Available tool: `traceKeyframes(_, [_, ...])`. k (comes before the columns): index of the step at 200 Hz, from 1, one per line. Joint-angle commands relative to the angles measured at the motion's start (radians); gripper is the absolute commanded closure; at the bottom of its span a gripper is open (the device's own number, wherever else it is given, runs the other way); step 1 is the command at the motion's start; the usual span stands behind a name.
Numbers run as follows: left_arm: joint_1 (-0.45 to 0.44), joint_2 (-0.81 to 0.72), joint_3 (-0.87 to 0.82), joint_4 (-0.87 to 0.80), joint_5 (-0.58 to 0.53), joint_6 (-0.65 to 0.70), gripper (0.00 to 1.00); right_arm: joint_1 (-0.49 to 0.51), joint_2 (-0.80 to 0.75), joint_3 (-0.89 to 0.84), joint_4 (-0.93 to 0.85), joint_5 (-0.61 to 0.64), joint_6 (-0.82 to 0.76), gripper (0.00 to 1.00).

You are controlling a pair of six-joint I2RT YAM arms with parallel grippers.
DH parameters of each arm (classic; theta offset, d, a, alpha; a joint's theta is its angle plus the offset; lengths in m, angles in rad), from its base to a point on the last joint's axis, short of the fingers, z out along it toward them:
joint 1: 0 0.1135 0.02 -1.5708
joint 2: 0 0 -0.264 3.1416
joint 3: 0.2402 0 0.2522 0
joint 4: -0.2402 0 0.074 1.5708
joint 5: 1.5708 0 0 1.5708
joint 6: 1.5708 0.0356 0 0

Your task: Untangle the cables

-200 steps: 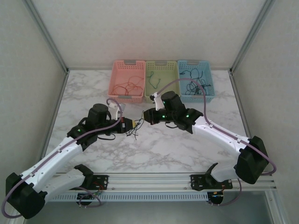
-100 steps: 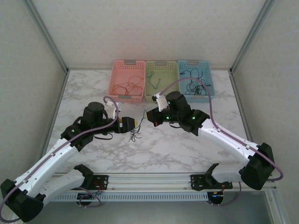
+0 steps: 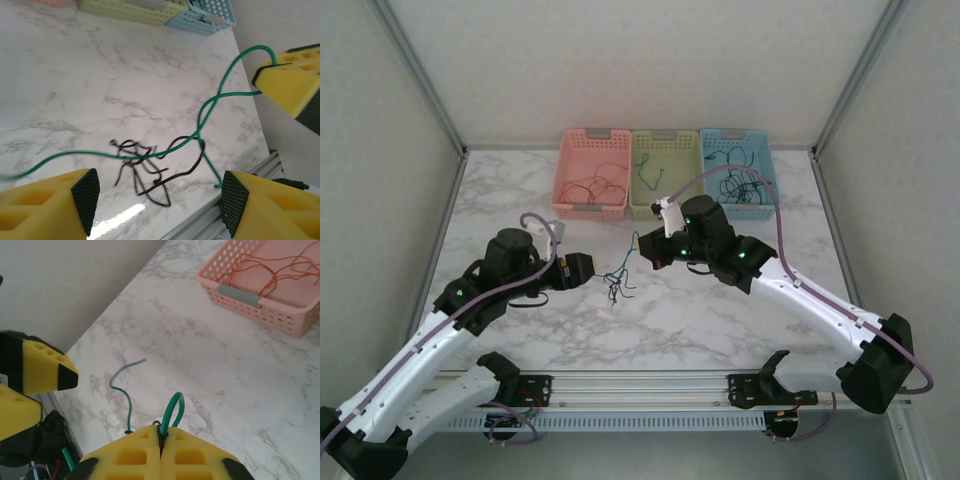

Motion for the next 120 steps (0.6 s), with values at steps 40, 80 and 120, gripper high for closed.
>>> traceKeyframes(40, [-0.008,-0.166,-0.137,0.148,0.092,-0.086,0.35,-0.045,-0.057,0.05,-0.067,0.141,0.297,1.0])
traceKeyframes(80, [-0.015,-0.132,-0.166,0.235,0.156,-0.086,0.32,-0.045,-0.059,0.05,-0.003,0.164,0.483,1.0])
traceKeyframes(120, [-0.031,-0.07,-0.174,0.295,0.14,-0.069,0.31,-0.045,-0.046,0.081,0.031,0.196,0.614,1.0])
